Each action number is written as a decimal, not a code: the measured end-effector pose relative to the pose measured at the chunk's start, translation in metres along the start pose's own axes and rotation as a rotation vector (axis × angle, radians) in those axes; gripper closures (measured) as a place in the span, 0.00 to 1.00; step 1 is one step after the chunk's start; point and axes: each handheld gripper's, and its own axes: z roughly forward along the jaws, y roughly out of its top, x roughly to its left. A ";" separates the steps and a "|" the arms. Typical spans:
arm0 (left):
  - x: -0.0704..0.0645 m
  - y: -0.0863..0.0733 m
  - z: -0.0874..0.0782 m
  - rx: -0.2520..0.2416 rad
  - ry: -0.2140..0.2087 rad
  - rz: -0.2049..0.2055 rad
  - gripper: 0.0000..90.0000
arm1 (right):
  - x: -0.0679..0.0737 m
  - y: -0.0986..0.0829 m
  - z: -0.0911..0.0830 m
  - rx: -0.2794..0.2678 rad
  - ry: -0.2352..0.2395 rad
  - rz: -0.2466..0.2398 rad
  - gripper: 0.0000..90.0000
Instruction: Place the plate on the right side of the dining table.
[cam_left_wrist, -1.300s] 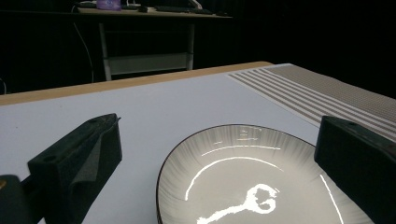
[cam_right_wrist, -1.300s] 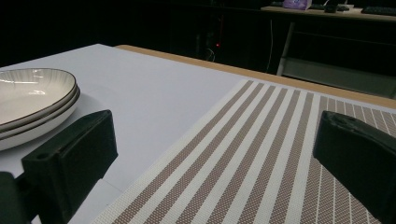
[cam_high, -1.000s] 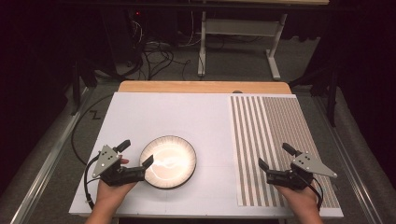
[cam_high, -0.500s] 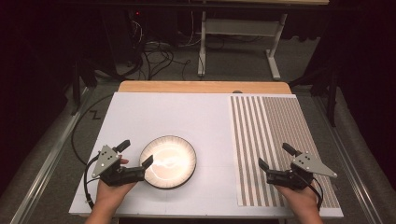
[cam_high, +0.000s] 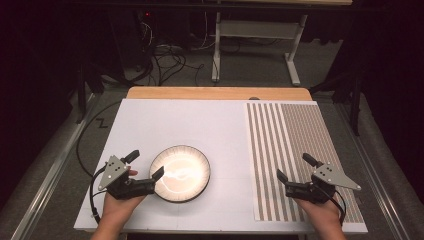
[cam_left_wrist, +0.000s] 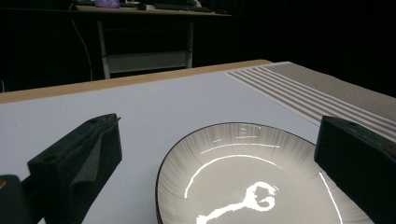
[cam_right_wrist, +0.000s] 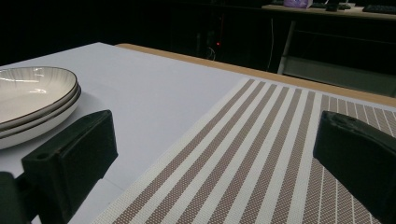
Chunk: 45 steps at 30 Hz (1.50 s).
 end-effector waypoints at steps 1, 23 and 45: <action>0.000 0.000 0.000 -0.007 -0.002 -0.003 0.02 | 0.000 0.000 0.000 0.000 0.000 0.000 0.01; 0.000 0.000 0.000 0.005 -0.001 -0.004 0.02 | 0.018 0.011 0.014 0.007 0.046 -0.009 0.01; 0.002 0.000 -0.002 0.010 0.007 0.003 0.02 | 0.060 0.047 0.073 0.045 0.181 -0.064 0.03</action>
